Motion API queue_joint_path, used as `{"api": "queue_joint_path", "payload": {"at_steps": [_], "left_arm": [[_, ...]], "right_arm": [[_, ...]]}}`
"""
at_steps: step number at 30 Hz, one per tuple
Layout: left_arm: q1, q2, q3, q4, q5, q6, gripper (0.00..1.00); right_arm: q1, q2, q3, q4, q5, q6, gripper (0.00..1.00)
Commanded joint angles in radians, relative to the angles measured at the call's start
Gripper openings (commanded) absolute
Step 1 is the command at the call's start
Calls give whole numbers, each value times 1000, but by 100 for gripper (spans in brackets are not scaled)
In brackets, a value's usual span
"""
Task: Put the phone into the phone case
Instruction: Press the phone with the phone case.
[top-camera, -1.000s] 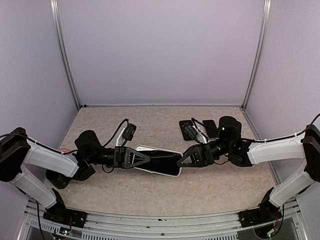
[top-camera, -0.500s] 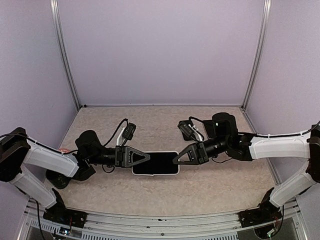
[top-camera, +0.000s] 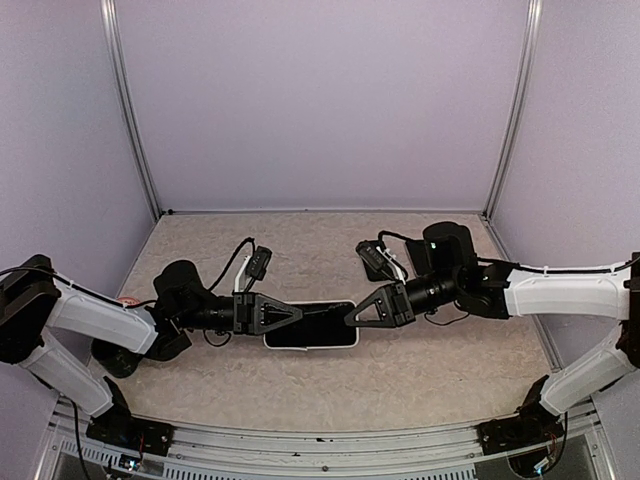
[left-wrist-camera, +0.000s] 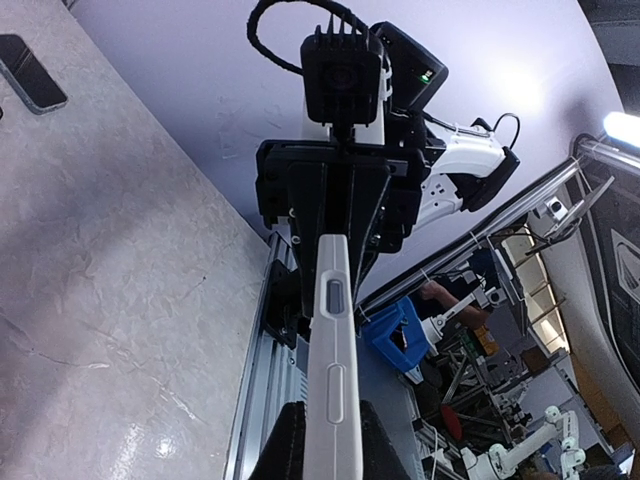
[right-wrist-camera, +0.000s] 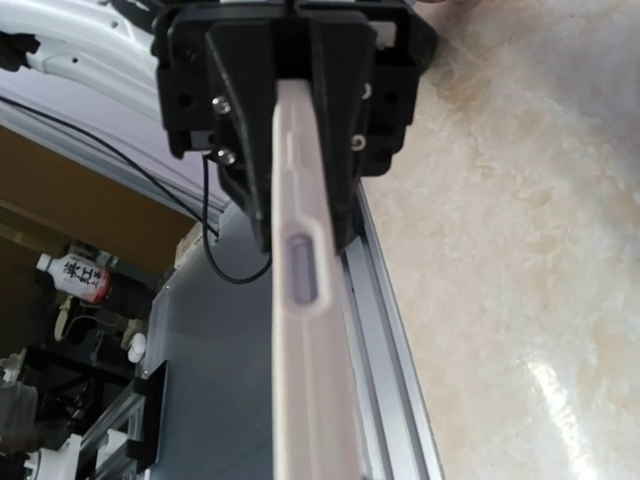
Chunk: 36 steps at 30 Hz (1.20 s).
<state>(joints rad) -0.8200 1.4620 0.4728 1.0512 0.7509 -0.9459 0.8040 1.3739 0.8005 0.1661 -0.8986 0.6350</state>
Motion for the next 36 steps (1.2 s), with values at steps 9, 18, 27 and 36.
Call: {"api": "queue_joint_path", "payload": {"at_steps": [9, 18, 27, 36], "left_arm": [[-16, -27, 37, -117, 9, 88, 0], [-16, -54, 26, -135, -14, 104, 0], [-16, -57, 32, -139, -17, 107, 0], [-16, -50, 35, -139, -25, 104, 0]], "right_arm": [[-5, -41, 134, -132, 127, -82, 39], [-5, -11, 167, -259, 148, -158, 47], [-3, 9, 136, -290, 151, -205, 54], [13, 46, 142, -307, 137, -235, 40]]}}
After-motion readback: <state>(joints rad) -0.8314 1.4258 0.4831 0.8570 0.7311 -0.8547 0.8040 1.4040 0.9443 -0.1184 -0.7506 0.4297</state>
